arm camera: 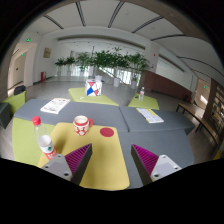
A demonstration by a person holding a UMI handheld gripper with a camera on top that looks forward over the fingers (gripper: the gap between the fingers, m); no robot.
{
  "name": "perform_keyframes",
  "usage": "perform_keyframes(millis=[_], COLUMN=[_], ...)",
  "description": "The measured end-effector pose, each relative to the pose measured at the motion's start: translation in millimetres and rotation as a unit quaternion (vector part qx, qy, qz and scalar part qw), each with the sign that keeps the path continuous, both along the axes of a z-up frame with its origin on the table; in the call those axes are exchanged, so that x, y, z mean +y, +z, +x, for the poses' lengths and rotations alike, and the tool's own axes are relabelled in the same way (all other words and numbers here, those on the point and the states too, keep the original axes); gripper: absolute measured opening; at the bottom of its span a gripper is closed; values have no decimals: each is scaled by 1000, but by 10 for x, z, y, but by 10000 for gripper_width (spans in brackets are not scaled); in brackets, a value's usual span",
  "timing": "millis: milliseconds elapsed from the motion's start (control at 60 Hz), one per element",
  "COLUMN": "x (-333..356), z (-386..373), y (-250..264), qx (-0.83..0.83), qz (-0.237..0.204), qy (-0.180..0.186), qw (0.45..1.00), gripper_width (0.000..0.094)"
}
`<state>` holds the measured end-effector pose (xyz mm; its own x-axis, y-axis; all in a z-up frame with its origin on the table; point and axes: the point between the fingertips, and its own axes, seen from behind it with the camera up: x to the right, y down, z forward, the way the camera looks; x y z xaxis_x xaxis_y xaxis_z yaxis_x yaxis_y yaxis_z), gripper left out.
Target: Pour water
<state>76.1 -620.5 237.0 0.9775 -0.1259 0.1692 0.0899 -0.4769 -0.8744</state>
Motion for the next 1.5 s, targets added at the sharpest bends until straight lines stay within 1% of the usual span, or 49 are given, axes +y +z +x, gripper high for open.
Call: perform_keyframes(millis=[100, 300, 433, 600, 700, 833, 933, 1017, 1233, 1300, 1333, 1383, 1417, 1500], x=[-2, -156, -294, -467, -473, -302, -80, 127, 743, 875, 927, 964, 983, 1024], z=[35, 40, -123, -598, -1076, -1756, -2118, -2305, -2476, -2500, -2497, -2465, -2478, -2524], y=[-21, -290, -508, -750, -802, -795, -797, -831, -1141, -1225, -1228, -1248, -1230, -1186], qx=[-8, -9, 2, 33, 50, 76, 84, 83, 54, 52, 49, 41, 44, 39], qz=[-11, -24, -29, -20, -2, 28, 43, 51, 68, 74, 82, 89, 96, 109], qy=[0, -6, -1, 21, 49, 89, 107, 111, 103, 102, 102, 99, 103, 118], qw=[1000, 1000, 1000, 999, 998, 993, 990, 989, 991, 991, 990, 990, 989, 986], gripper_width=[847, 847, 847, 848, 841, 850, 850, 849, 840, 788, 723, 588, 580, 513])
